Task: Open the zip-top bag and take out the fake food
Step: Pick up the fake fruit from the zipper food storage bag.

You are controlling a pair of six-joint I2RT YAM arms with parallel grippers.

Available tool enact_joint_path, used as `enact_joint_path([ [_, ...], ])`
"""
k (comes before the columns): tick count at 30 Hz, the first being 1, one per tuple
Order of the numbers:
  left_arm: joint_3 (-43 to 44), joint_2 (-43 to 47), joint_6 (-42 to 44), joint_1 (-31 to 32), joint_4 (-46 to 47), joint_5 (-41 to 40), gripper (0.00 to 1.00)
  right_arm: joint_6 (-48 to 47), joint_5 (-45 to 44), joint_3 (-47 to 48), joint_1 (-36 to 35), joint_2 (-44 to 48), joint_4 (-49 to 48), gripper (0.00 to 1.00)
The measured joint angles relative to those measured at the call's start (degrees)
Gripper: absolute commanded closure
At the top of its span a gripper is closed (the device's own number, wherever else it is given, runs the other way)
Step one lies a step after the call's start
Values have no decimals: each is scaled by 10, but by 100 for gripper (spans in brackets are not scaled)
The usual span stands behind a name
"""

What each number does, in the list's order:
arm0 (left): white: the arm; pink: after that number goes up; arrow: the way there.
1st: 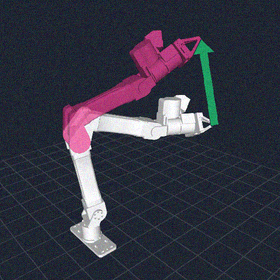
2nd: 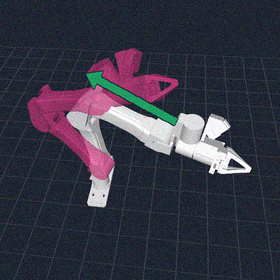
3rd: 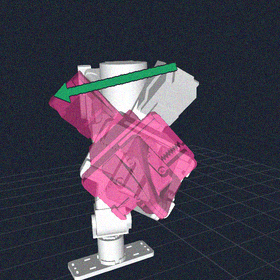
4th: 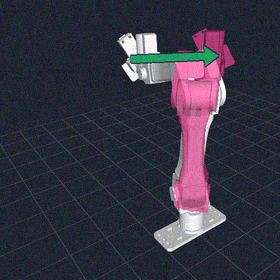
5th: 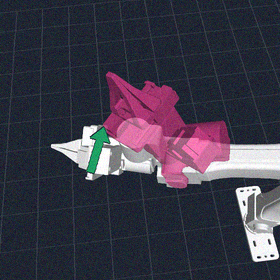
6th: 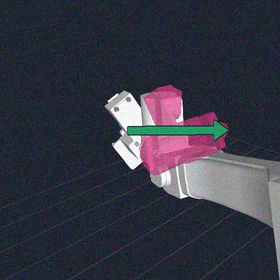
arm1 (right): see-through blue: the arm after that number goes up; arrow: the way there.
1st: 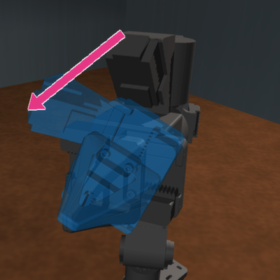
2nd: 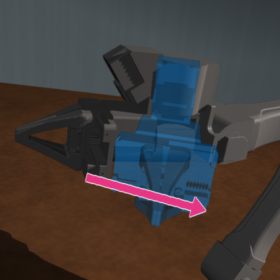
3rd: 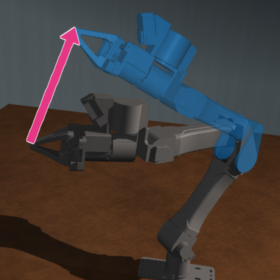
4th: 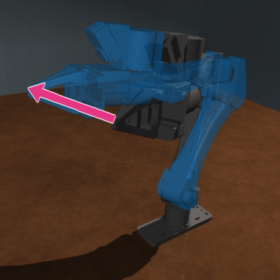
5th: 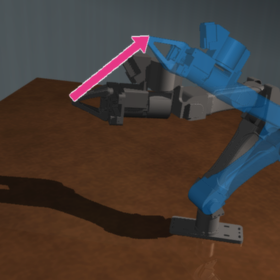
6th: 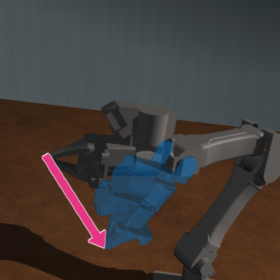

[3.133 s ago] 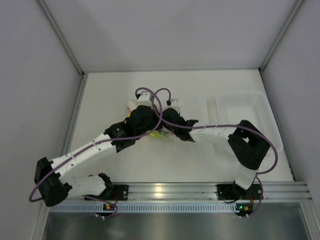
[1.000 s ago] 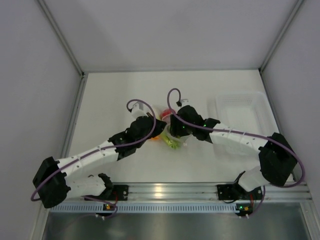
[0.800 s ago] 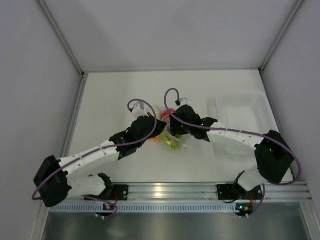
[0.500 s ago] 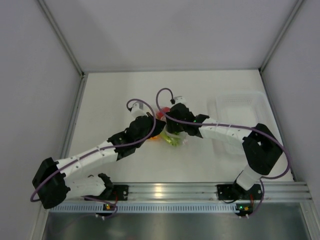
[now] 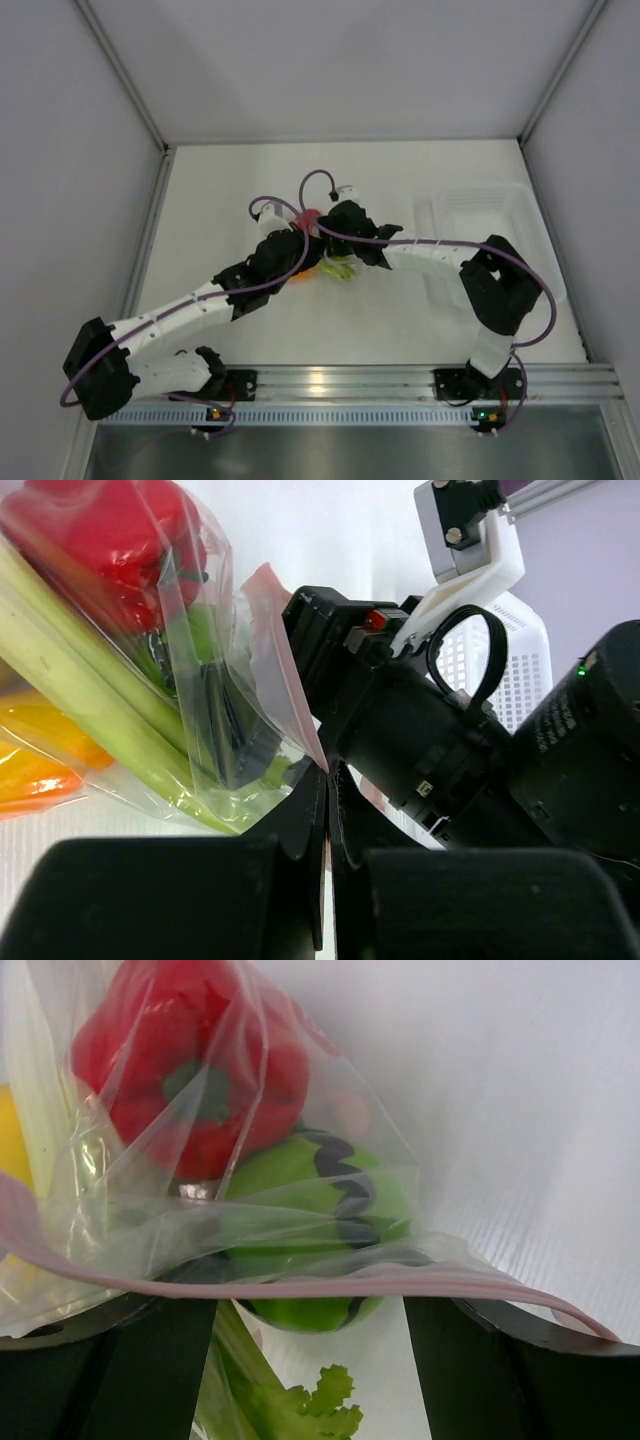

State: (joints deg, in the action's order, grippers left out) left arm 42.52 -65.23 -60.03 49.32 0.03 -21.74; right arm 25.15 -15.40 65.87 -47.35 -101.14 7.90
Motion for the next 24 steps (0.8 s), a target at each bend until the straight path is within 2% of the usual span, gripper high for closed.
enact_joint_path([
  [9, 0, 20, 12, -8, -5, -13, 100, 13, 3, 8, 3, -27, -40, 27],
  [24, -14, 21, 17, -47, -5, 9, 100, 21, 55, 98, 6, -121, -61, 15],
])
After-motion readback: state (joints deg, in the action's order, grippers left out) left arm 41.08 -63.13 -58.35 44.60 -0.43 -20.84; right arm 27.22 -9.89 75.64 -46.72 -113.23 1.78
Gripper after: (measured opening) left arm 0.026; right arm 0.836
